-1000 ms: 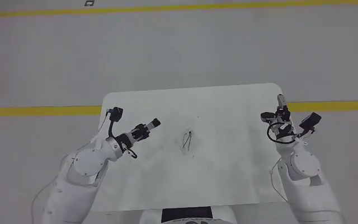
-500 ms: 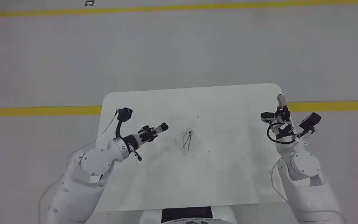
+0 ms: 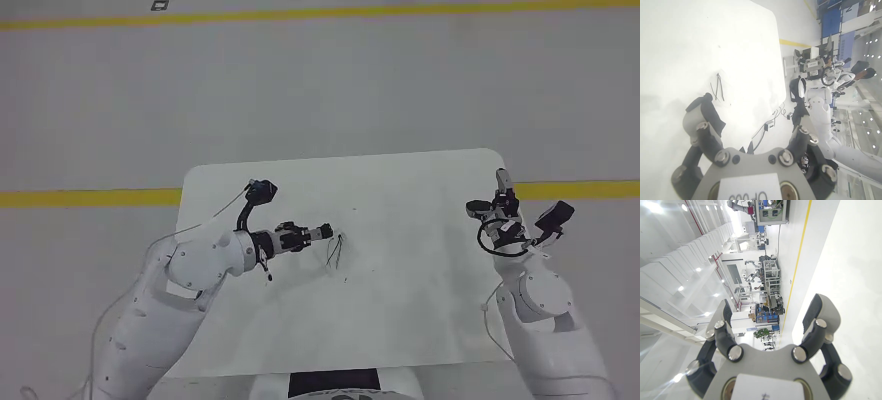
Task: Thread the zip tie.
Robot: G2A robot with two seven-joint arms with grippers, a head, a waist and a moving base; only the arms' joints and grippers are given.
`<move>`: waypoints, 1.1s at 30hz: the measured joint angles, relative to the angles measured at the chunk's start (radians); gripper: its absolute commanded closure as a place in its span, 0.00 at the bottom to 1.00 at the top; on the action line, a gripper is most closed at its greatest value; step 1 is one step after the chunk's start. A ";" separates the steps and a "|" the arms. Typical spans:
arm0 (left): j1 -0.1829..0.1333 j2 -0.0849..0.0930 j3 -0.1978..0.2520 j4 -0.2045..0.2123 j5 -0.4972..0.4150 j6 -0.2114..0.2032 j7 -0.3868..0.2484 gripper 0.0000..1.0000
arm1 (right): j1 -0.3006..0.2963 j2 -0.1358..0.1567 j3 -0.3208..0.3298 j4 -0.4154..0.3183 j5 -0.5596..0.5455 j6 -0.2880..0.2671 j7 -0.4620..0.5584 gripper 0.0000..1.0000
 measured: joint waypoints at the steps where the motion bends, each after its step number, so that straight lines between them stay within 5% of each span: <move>1: 0.001 0.000 0.000 0.000 0.000 0.000 0.000 0.00 | 0.000 0.000 0.000 0.000 0.000 0.000 0.000 0.00; 9: -0.003 0.003 0.012 -0.017 0.032 0.016 -0.016 0.00 | 0.000 0.000 0.000 0.000 0.000 0.000 0.000 0.00; 14: -0.044 0.007 0.054 -0.022 0.154 0.161 -0.112 0.00 | 0.000 0.000 0.000 0.000 0.000 0.000 0.000 0.00; 17: -0.045 0.005 0.070 -0.003 0.228 0.135 -0.138 0.00 | 0.000 0.000 0.000 0.000 0.000 0.000 0.000 0.00; 26: -0.044 0.007 0.073 0.001 0.238 0.133 -0.141 0.00 | 0.000 0.000 0.000 0.000 0.000 0.000 0.000 0.00; 33: -0.055 0.009 0.104 -0.024 0.412 0.133 -0.242 0.00 | 0.000 0.000 0.000 0.000 0.000 0.000 0.000 0.00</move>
